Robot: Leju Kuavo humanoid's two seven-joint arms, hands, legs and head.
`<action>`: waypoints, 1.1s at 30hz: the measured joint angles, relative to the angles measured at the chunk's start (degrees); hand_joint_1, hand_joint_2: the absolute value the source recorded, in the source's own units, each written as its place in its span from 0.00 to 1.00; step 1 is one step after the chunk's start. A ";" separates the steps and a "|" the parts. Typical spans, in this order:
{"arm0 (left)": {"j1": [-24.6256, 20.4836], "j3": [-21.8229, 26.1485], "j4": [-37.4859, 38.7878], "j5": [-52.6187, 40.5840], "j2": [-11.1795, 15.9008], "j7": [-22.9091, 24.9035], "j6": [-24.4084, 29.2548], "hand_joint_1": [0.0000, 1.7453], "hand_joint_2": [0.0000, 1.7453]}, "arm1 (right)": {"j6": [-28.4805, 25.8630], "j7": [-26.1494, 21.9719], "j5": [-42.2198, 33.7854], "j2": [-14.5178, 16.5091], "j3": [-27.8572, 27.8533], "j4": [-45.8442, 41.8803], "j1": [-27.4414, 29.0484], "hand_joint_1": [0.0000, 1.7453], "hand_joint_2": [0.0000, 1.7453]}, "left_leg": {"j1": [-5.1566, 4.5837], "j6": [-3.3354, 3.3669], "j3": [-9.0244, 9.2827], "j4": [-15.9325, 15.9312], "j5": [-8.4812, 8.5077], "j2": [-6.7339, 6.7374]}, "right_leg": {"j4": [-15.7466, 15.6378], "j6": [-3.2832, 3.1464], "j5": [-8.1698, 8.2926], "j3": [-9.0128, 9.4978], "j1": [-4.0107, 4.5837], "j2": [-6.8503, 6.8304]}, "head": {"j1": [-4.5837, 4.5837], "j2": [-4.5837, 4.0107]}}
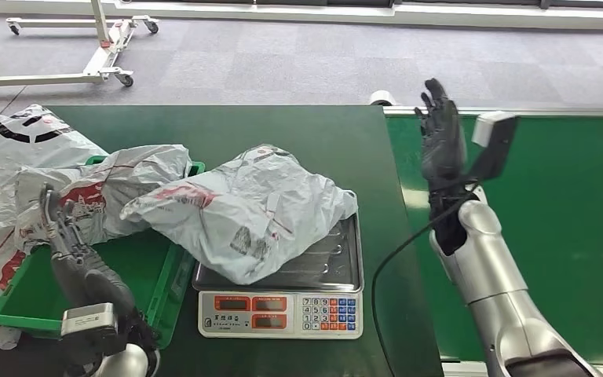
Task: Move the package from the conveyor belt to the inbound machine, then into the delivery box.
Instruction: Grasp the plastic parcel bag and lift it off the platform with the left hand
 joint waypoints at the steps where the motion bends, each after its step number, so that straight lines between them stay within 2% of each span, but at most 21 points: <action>1: -0.26 0.02 -0.88 -2.16 0.12 -0.03 1.52 0.00 0.00 | 0.69 -0.16 -2.09 -1.22 -4.20 -4.29 3.63 0.00 0.00 | 0.01 0.04 0.00 -0.02 -0.03 -0.21 | -0.04 0.05 -0.10 0.13 0.01 -0.22 | 0.03 0.00; 4: -1.72 0.04 -1.38 -10.45 0.25 -0.01 2.59 0.00 0.00 | 3.84 -0.27 -2.80 -2.53 -16.38 -16.06 14.65 0.00 0.00 | 0.02 0.10 -0.07 -0.05 -0.16 -0.55 | -0.04 0.12 -0.29 0.30 -0.01 -0.60 | 0.03 0.00; 7: -3.80 0.04 -1.10 -17.53 -0.69 -0.03 2.62 0.00 0.00 | 4.92 -0.87 0.07 -1.78 -21.72 -22.82 23.01 0.00 0.00 | 0.01 0.07 -0.07 -0.06 -0.24 -0.28 | -0.02 0.11 -0.29 0.18 -0.02 -0.40 | 0.02 0.00; 10: -5.06 0.04 -0.71 -19.38 -1.46 0.01 2.63 0.00 0.00 | 4.94 -1.27 1.21 -1.03 -24.21 -26.97 28.33 0.00 0.00 | -0.01 0.07 -0.08 -0.07 -0.24 -0.14 | 0.03 0.10 -0.28 0.04 -0.04 -0.25 | 0.02 0.00; 15: -6.17 0.04 -0.02 -20.83 -2.24 0.11 2.63 0.00 0.00 | 4.50 -1.33 2.31 -0.49 -26.30 -30.51 31.93 0.00 0.00 | -0.01 0.06 -0.04 -0.08 -0.23 0.05 | 0.07 0.07 -0.26 0.01 -0.04 0.00 | 0.02 0.00; 20: -9.36 0.03 4.19 -31.63 -3.40 0.35 2.55 0.00 0.00 | 2.03 -2.37 6.27 2.09 -24.88 -30.55 34.51 0.00 0.00 | -0.01 0.06 -0.03 -0.09 -0.20 0.08 | 0.08 0.05 -0.24 0.03 -0.04 0.01 | 0.03 0.00; 23: -15.39 -1.14 13.39 -41.67 -3.60 4.38 -0.02 0.00 0.00 | 1.71 -2.89 7.11 3.99 -21.91 -28.38 34.53 0.00 0.00 | -0.01 0.09 -0.03 -0.08 -0.09 0.11 | 0.08 0.04 -0.16 0.00 -0.04 0.03 | 0.03 0.00; 26: -23.99 -4.10 29.64 -48.94 -3.31 9.82 -3.94 0.00 0.00 | 2.30 -3.18 7.67 5.67 -18.76 -26.04 33.72 0.00 0.00 | -0.02 0.06 -0.08 -0.09 0.09 0.11 | 0.11 0.01 0.00 -0.06 -0.05 0.04 | 0.02 0.00; 29: -31.71 -7.01 45.84 -51.97 -3.19 11.57 -6.40 0.00 0.00 | 2.42 -3.04 8.11 6.84 -17.13 -24.59 33.09 0.00 0.00 | -0.03 0.05 -0.13 -0.09 0.21 0.23 | 0.15 -0.04 0.18 -0.13 -0.05 0.18 | 0.03 0.00; 33: -36.68 -8.99 59.00 -52.56 -3.06 11.84 -7.32 0.00 0.00 | 2.42 -2.88 8.20 7.58 -16.31 -23.29 32.96 0.00 0.00 | -0.03 0.05 -0.21 -0.08 0.21 0.44 | 0.16 -0.05 0.27 -0.30 -0.05 0.43 | 0.02 0.00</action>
